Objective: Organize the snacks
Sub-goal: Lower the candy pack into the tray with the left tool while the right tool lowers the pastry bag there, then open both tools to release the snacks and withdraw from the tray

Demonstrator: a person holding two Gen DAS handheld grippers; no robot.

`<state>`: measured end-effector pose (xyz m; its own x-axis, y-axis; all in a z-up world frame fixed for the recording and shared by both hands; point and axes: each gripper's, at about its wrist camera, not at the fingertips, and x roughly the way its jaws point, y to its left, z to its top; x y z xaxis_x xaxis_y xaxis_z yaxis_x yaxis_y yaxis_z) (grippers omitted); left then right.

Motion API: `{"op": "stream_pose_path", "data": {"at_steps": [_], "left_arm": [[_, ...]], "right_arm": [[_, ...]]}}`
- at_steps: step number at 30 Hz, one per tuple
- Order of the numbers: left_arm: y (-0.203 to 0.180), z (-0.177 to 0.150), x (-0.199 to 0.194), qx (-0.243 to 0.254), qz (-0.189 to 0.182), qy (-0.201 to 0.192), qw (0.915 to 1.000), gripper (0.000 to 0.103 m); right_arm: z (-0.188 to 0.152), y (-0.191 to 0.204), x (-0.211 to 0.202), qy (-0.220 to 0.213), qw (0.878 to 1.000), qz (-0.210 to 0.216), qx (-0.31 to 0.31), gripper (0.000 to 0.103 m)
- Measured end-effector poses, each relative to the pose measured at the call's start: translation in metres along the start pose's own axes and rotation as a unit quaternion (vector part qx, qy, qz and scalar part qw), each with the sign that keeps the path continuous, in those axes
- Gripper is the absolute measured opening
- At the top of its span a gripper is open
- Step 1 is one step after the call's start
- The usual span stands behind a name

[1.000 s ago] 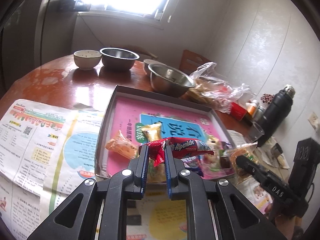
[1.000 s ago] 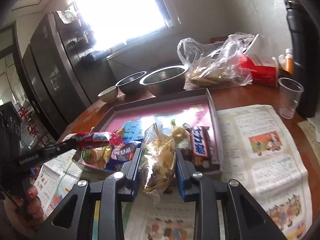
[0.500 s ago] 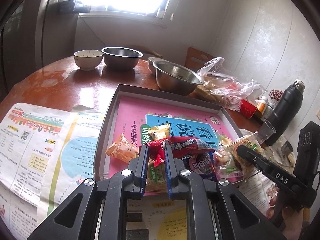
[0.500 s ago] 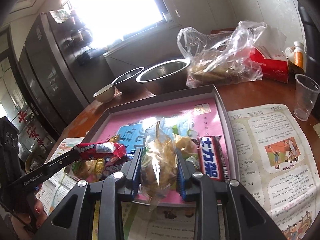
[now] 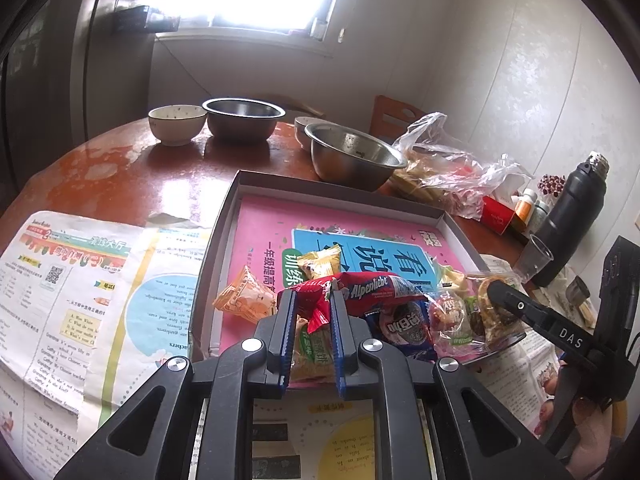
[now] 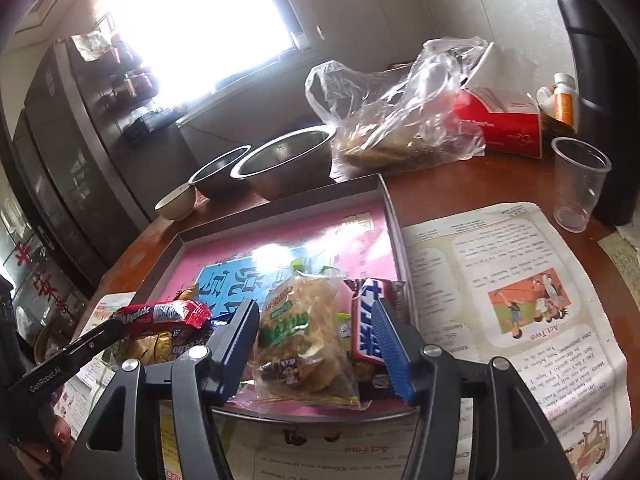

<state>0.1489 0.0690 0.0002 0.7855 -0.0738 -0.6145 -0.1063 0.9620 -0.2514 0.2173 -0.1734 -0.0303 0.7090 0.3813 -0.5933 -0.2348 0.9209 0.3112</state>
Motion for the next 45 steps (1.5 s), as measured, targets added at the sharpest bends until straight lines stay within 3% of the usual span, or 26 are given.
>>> {"op": "stream_pose_path", "data": {"at_steps": [18, 22, 45], "left_arm": [[-0.003, -0.006, -0.006, 0.006, -0.001, 0.009, 0.9999, 0.034], [-0.004, -0.006, -0.009, 0.007, -0.003, 0.008, 0.9999, 0.048], [-0.014, -0.005, -0.023, 0.019, -0.007, -0.001, 0.9998, 0.071]], "right_arm": [[-0.007, 0.003, -0.021, -0.016, 0.999, -0.022, -0.026, 0.059], [-0.008, 0.004, -0.024, -0.016, 0.999, -0.021, -0.026, 0.059], [-0.017, 0.008, -0.037, -0.021, 0.998, -0.043, -0.045, 0.059]]}}
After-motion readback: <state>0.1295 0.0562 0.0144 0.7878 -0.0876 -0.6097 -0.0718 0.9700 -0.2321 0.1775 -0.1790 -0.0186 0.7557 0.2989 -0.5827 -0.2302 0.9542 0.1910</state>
